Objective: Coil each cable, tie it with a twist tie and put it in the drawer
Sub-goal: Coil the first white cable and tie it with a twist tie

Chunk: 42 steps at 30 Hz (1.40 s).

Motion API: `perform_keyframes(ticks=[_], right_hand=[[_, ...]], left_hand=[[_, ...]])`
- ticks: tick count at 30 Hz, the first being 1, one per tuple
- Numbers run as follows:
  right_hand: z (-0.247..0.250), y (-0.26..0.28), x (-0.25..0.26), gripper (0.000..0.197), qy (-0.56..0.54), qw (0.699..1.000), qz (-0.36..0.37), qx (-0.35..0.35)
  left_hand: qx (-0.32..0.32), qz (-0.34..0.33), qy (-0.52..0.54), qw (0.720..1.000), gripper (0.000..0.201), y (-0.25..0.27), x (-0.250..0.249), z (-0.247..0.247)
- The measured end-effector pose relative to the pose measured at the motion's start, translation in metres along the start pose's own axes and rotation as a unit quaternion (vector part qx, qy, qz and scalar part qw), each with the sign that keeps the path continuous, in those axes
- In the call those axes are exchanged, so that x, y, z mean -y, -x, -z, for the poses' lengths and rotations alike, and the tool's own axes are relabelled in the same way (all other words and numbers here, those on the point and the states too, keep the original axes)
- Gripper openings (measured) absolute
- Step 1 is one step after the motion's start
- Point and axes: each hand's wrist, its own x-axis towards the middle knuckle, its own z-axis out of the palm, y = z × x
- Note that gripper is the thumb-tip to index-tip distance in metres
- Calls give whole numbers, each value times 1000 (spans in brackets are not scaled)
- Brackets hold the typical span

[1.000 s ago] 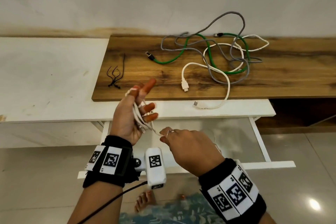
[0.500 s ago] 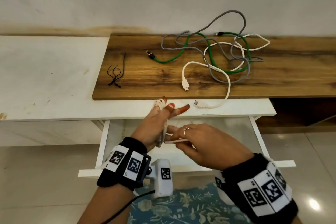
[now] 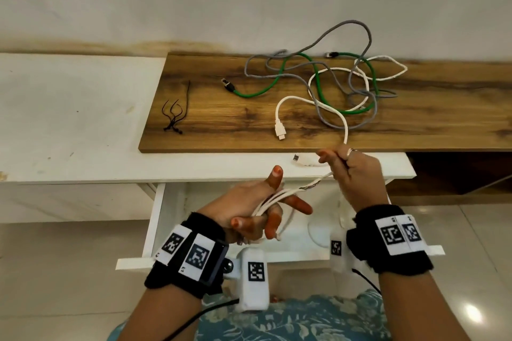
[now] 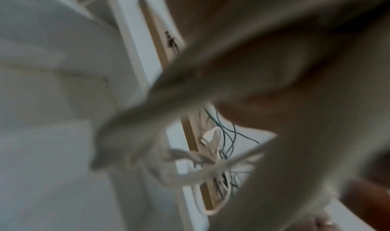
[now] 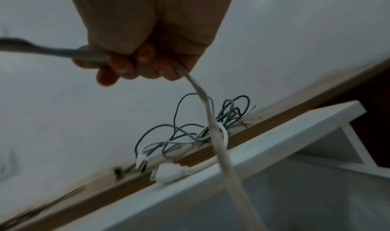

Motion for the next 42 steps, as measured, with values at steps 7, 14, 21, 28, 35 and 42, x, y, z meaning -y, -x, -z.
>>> perform_keyframes(ticks=[7, 14, 21, 28, 35, 42], right_hand=[[-42, 4, 13, 59, -150, 944, -266, 123], [-48, 15, 24, 40, -146, 899, -255, 324], [-43, 23, 44, 19, 190, 880, -74, 428], [-21, 30, 109, 29, 248, 853, 100, 448], [6, 24, 124, 22, 186, 894, 211, 349], [13, 6, 112, 18, 120, 922, 242, 279]], left_hand=[[201, -117, 357, 905, 74, -9, 3, 6], [123, -296, 475, 819, 72, 7, -4, 51], [52, -429, 494, 755, 61, 33, -2, 80], [-273, -392, 379, 792, 34, 32, -7, 68], [-287, -313, 271, 864, 48, 21, -10, 49], [-194, -157, 159, 955, 29, 7, -11, 14]])
